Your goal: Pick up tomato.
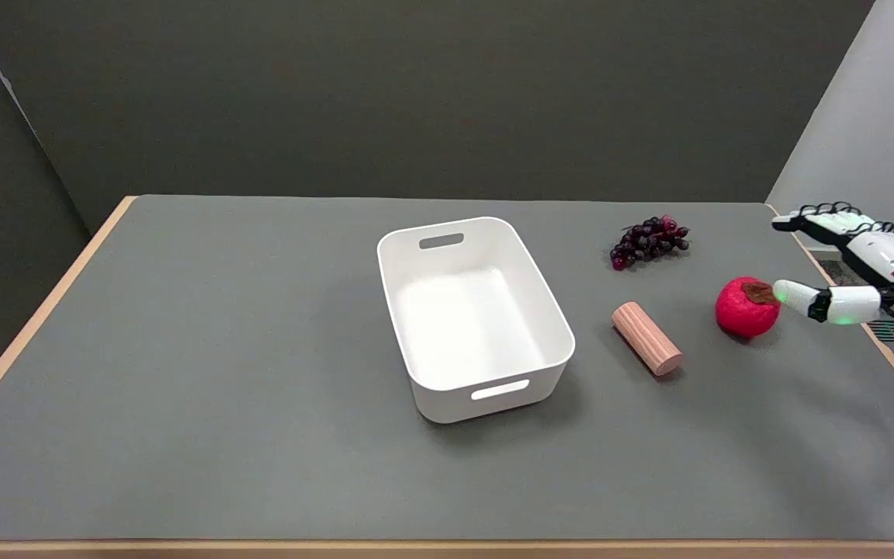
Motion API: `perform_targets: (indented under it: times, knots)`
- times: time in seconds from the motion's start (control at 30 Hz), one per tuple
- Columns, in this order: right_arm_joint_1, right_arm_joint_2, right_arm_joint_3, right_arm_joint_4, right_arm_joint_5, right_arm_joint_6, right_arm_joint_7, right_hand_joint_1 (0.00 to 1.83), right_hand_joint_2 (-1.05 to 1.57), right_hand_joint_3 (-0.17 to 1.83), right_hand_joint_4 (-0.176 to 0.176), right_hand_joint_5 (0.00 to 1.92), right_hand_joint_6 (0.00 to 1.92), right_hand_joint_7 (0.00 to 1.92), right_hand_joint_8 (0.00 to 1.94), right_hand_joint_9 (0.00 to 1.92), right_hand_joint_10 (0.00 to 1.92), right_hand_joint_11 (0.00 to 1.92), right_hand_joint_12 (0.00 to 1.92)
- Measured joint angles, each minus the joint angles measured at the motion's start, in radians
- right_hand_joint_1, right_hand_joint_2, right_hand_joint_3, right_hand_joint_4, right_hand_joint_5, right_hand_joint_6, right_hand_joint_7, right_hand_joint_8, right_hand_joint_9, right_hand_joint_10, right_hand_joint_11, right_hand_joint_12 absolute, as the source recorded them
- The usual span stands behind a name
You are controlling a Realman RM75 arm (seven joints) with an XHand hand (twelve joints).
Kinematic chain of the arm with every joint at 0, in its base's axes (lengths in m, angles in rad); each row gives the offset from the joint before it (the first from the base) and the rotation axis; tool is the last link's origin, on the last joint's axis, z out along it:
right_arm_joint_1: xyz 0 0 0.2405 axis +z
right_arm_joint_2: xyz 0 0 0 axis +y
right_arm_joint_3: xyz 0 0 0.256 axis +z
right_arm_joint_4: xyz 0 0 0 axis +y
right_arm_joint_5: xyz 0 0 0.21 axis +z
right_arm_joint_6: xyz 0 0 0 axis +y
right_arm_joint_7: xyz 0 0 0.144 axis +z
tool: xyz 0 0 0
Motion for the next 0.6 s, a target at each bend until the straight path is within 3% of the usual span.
perform_targets:
  times: [0.6]
  knots:
    - [-0.032,-0.013,-0.004,0.180,-0.137,-0.187,0.015,0.26,0.55,0.78,0.043,0.18,0.36,0.14,0.27,0.00,0.48,0.00,1.00]
